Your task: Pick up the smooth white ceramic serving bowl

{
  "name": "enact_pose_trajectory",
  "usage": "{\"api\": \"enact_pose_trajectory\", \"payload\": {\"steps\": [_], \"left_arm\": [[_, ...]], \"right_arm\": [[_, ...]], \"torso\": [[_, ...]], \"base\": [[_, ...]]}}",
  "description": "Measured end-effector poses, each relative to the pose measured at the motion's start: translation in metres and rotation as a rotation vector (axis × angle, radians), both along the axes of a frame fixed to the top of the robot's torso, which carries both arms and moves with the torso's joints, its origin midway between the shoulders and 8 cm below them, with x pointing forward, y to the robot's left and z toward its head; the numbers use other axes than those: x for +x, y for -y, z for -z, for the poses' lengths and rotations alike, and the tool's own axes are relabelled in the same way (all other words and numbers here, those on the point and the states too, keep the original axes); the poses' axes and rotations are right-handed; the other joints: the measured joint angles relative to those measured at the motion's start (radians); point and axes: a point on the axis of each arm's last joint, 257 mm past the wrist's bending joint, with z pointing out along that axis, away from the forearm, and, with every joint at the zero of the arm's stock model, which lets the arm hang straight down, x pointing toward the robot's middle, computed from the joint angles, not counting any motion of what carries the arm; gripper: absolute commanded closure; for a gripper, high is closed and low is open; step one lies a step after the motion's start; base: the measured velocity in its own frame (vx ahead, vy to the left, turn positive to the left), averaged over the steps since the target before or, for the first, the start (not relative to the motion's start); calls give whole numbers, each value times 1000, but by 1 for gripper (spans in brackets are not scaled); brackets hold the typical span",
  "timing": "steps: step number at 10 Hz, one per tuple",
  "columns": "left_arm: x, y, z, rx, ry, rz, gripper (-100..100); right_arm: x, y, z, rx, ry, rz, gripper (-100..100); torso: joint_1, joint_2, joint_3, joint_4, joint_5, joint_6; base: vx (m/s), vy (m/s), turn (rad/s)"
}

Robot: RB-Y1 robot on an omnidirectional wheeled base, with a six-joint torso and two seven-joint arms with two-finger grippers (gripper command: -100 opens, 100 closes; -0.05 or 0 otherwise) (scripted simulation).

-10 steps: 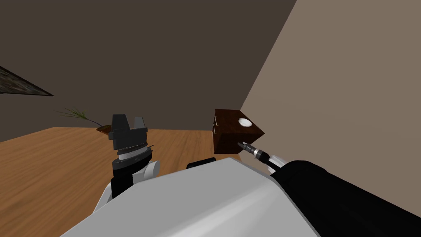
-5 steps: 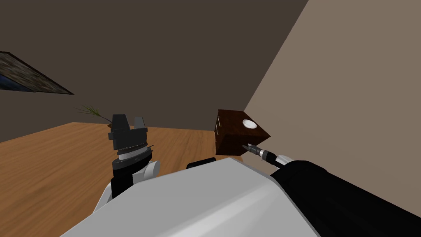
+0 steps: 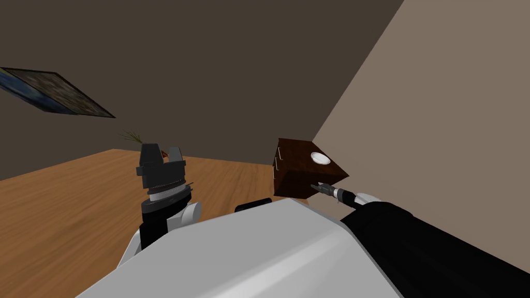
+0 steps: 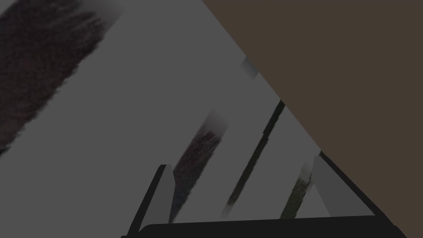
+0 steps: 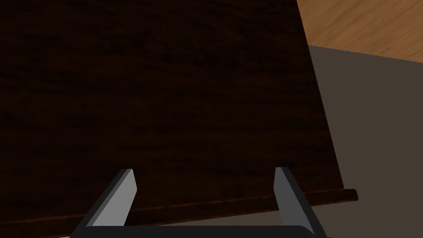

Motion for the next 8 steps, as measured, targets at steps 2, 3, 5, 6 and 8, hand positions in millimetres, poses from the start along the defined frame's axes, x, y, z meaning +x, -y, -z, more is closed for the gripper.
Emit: {"api": "enact_pose_trajectory", "payload": {"steps": [2, 3, 5, 6, 8], "left_arm": [[0, 0, 0, 0, 0, 0, 0], [0, 0, 0, 0, 0, 0, 0], [0, 0, 0, 0, 0, 0, 0], [0, 0, 0, 0, 0, 0, 0], [0, 0, 0, 0, 0, 0, 0]], "right_arm": [[-13, 19, -3, -32, -35, 14, -100], [-16, 22, -1, -35, -41, 20, -100], [-25, 42, -5, -84, -84, 13, -100], [-28, 49, -5, -92, -92, 22, -100], [-39, 71, -13, -139, -134, 18, -100]], "torso": [[-2, 1, 1, 0, -1, 1], [-3, 2, 1, 0, -1, 1], [-2, 1, 1, 0, 0, 1], [-2, 2, 1, 0, -1, 1], [-1, 1, 1, 0, 0, 1]], "base": [[3, 9, -14], [9, 32, 181], [13, 24, 33], [8, 42, 168], [19, 38, 112]]}}
